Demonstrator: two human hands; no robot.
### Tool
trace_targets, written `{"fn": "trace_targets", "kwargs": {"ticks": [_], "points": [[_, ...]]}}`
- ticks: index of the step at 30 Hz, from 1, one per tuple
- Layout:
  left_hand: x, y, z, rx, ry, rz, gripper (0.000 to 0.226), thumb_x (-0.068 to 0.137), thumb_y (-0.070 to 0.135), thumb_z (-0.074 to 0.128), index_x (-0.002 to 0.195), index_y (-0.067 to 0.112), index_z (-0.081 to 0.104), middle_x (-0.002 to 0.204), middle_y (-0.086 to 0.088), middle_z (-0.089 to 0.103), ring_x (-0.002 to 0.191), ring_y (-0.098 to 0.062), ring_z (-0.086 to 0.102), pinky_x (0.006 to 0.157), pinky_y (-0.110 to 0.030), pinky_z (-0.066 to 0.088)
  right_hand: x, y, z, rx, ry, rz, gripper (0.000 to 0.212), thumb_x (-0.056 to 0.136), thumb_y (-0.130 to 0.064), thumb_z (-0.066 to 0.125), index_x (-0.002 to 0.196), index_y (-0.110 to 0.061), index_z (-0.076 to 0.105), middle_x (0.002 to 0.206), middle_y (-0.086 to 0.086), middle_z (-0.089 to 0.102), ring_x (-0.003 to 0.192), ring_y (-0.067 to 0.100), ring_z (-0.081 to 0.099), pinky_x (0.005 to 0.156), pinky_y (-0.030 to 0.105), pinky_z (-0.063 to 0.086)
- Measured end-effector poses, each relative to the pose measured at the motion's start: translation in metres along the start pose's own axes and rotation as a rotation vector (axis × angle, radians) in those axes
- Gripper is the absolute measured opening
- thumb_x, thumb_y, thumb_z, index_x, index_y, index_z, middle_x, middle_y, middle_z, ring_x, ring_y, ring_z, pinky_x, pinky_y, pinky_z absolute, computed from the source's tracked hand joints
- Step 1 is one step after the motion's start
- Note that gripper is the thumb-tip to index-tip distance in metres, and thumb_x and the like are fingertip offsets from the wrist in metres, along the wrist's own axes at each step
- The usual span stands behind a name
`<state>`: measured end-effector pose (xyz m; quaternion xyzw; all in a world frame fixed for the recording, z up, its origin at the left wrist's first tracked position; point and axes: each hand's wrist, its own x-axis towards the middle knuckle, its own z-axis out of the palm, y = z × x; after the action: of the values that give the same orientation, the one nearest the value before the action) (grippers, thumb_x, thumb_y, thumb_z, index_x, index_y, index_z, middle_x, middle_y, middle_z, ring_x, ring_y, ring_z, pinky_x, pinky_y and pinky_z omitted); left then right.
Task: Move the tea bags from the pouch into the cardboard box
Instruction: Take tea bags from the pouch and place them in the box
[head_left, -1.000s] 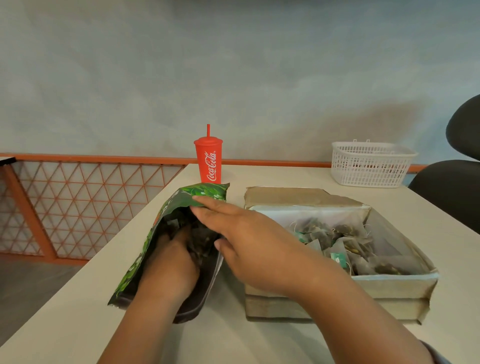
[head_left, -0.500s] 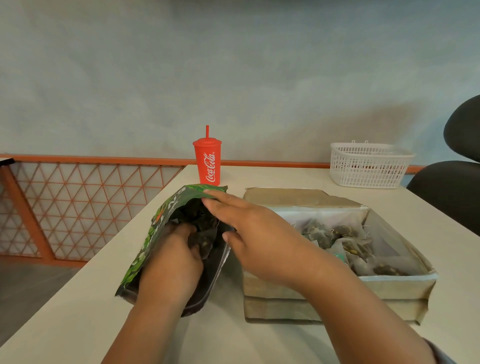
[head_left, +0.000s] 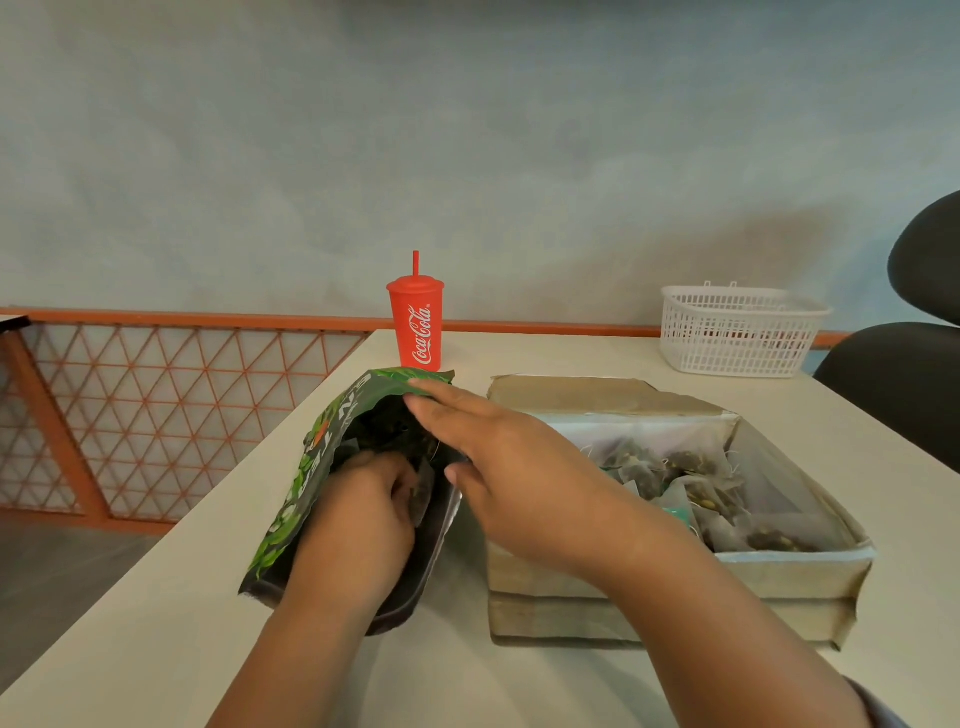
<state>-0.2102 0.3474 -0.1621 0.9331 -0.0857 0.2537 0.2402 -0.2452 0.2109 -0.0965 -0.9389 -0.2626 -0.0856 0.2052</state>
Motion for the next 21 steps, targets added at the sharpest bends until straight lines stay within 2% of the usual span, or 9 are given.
{"fn": "trace_targets", "kwargs": {"ticks": [4,5,7,10,13,16,18,19,21], "points": [[-0.004,0.005,-0.006,-0.211,0.126,0.164,0.014,0.078,-0.003,0.064,0.081,0.011,0.067,0.076,0.005,0.06,0.064,-0.005,0.053,0.058,-0.008,0.035,0.002,0.009,0.003,0.015,0.01,0.034,0.065,0.094,-0.003,0.043,0.147,-0.029,0.017,0.155,-0.018,0.008,0.141,0.006,0.016,0.11,0.018,0.017],[-0.005,0.007,-0.009,-0.264,0.151,0.195,0.015,0.078,-0.001,0.066,0.082,0.013,0.067,0.075,0.008,0.059,0.066,-0.004,0.055,0.056,-0.009,0.039,0.003,0.012,0.004,0.033,0.009,0.045,0.066,0.094,-0.002,0.043,0.147,-0.029,0.016,0.155,-0.018,0.008,0.141,0.005,0.014,0.109,0.016,0.015],[-0.009,0.012,-0.014,-0.362,0.188,0.253,0.017,0.081,0.007,0.065,0.081,0.024,0.066,0.074,0.016,0.059,0.076,-0.002,0.056,0.063,-0.01,0.044,0.003,0.018,0.007,0.102,-0.002,0.082,0.065,0.094,-0.004,0.044,0.147,-0.029,0.016,0.155,-0.017,0.009,0.141,0.005,0.013,0.107,0.014,0.012],[-0.011,0.015,-0.019,-0.522,0.241,0.226,0.021,0.077,0.018,0.059,0.077,0.039,0.06,0.073,0.011,0.062,0.075,-0.006,0.056,0.062,-0.012,0.045,0.002,0.023,0.008,0.228,-0.024,0.126,0.059,0.093,-0.007,0.047,0.144,-0.029,0.027,0.153,-0.012,0.024,0.139,0.008,0.023,0.107,0.017,0.019],[-0.011,0.016,-0.021,-0.63,0.27,0.179,0.011,0.076,0.029,0.059,0.077,0.04,0.06,0.085,0.014,0.063,0.074,-0.008,0.058,0.06,-0.013,0.046,0.0,0.023,0.005,0.307,-0.024,0.095,0.043,0.087,-0.008,0.057,0.125,-0.027,0.053,0.131,-0.007,0.052,0.117,0.01,0.048,0.092,0.019,0.041],[-0.012,0.018,-0.021,-0.702,0.255,0.158,0.01,0.074,0.041,0.052,0.078,0.039,0.06,0.084,0.019,0.064,0.076,0.0,0.06,0.062,-0.005,0.046,-0.001,0.02,-0.001,0.403,0.02,0.094,0.042,0.081,-0.014,0.068,0.118,-0.032,0.057,0.119,-0.011,0.058,0.106,0.006,0.053,0.086,0.02,0.046],[-0.012,0.02,-0.021,-0.792,0.236,0.138,0.01,0.074,0.038,0.056,0.078,0.035,0.064,0.079,0.017,0.066,0.073,-0.002,0.062,0.06,-0.006,0.047,-0.002,0.019,-0.006,0.512,0.059,0.081,0.053,0.079,-0.009,0.07,0.119,-0.04,0.053,0.11,-0.017,0.058,0.098,0.002,0.056,0.082,0.019,0.051],[-0.012,0.021,-0.021,-0.836,0.225,0.133,0.006,0.075,0.033,0.06,0.079,0.033,0.065,0.076,0.016,0.067,0.07,-0.003,0.063,0.059,-0.008,0.048,-0.003,0.017,-0.008,0.557,0.081,0.064,0.054,0.078,-0.006,0.07,0.113,-0.043,0.053,0.104,-0.018,0.058,0.091,0.002,0.058,0.077,0.016,0.053],[-0.012,0.021,-0.021,-0.911,0.229,0.127,0.016,0.076,0.02,0.06,0.078,0.034,0.067,0.072,0.013,0.067,0.065,-0.005,0.064,0.057,-0.009,0.049,-0.005,0.015,-0.012,0.565,0.121,0.039,0.045,0.078,-0.005,0.07,0.095,-0.044,0.057,0.091,-0.017,0.059,0.079,0.0,0.058,0.069,0.011,0.051]]}}
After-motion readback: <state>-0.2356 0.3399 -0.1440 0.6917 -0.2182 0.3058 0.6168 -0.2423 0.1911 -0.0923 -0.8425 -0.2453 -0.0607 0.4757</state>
